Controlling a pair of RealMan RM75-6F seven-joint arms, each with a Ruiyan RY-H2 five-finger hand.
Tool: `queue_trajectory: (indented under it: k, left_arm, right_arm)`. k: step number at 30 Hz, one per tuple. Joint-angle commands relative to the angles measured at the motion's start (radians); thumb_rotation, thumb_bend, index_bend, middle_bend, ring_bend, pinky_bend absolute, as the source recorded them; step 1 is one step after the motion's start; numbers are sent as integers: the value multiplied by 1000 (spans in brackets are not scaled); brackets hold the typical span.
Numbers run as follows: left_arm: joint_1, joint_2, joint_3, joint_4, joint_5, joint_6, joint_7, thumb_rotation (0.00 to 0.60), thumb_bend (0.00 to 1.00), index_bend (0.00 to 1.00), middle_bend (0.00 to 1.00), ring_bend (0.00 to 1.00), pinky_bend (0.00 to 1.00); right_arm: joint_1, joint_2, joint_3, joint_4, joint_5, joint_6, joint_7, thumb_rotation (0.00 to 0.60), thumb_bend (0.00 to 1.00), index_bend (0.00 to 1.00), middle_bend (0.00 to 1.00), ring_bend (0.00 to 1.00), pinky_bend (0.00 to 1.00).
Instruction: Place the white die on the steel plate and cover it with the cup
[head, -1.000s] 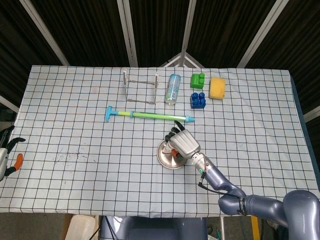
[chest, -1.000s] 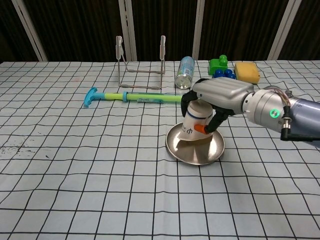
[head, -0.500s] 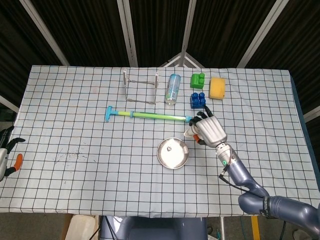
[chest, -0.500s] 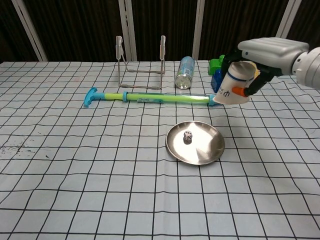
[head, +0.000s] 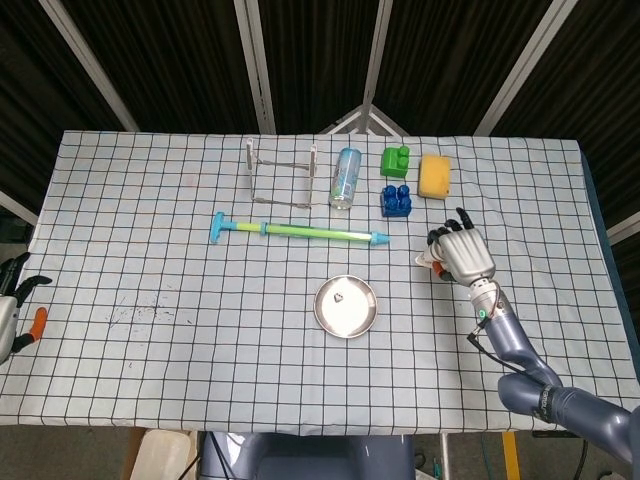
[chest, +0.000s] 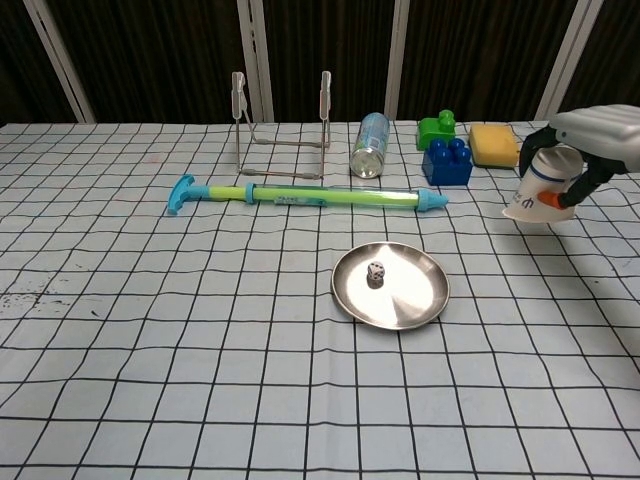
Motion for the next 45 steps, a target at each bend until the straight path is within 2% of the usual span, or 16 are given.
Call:
queue_trajectory:
  k: [1, 8, 9, 12, 15, 19, 21, 26, 30, 34, 39, 43, 45]
  left_arm:
    - [-1, -1, -1, 0, -3, -2, 3, 600, 671, 281, 0, 0, 95]
    - [-3, -2, -1, 1, -5, -8, 5, 600, 671, 281, 0, 0, 95]
    - [-4, -3, -1, 1, -5, -8, 5, 600, 671, 281, 0, 0, 95]
    - [-4, -3, 0, 1, -3, -7, 5, 600, 671, 281, 0, 0, 95]
    - [-4, -3, 0, 1, -1, -7, 3, 600, 671, 281, 0, 0, 95]
    - [-3, -2, -1, 3, -2, -3, -1, 600, 671, 278, 0, 0, 95]
    - [-2, -2, -2, 4, -5, -4, -3, 600, 672, 274, 0, 0, 95]
    - [-4, -2, -2, 6, -5, -8, -7, 600, 671, 273, 0, 0, 95]
    - [-3, -2, -1, 6, -2, -4, -7, 600, 671, 273, 0, 0, 95]
    - [-1, -1, 1, 2, 3, 1, -7, 600, 671, 273, 0, 0, 95]
    - [2, 2, 7, -6, 13, 7, -7, 600, 672, 273, 0, 0, 95]
    - [6, 6, 8, -11, 17, 13, -13, 600, 672, 273, 0, 0, 95]
    - [7, 8, 8, -13, 19, 16, -18, 600, 672, 273, 0, 0, 95]
  right_arm:
    - [-6, -35, -13, 71, -22, -22, 51, 600, 397, 573, 499, 230, 0]
    - [-9, -45, -20, 107, -40, -42, 78, 600, 393, 553, 489, 213, 0]
    - [-9, -42, -20, 103, -40, -44, 76, 600, 366, 515, 454, 184, 0]
    - [-10, -27, -18, 77, -22, -71, 65, 600, 221, 356, 261, 53, 0]
    - [-5, 9, -11, 25, 34, -137, 32, 600, 137, 209, 128, 1, 0]
    - [-15, 28, 2, -14, 69, -118, -5, 600, 88, 38, 54, 0, 0]
    - [-26, 45, 5, -47, 83, -100, -23, 600, 77, 1, 43, 0, 0]
    - [-66, 125, 6, -171, 104, -42, -56, 600, 74, 0, 39, 0, 0]
    - [-167, 236, -11, -351, 43, 132, -43, 600, 74, 0, 40, 0, 0]
    - [-303, 321, -85, -501, -62, 330, -51, 600, 74, 19, 40, 0, 0]
    - [-445, 338, -173, -562, -155, 502, -48, 600, 74, 48, 40, 0, 0]
    - [-511, 322, -212, -547, -207, 577, -55, 600, 74, 85, 41, 0, 0]
    - [-526, 327, -224, -549, -214, 580, -65, 600, 74, 93, 42, 0, 0]
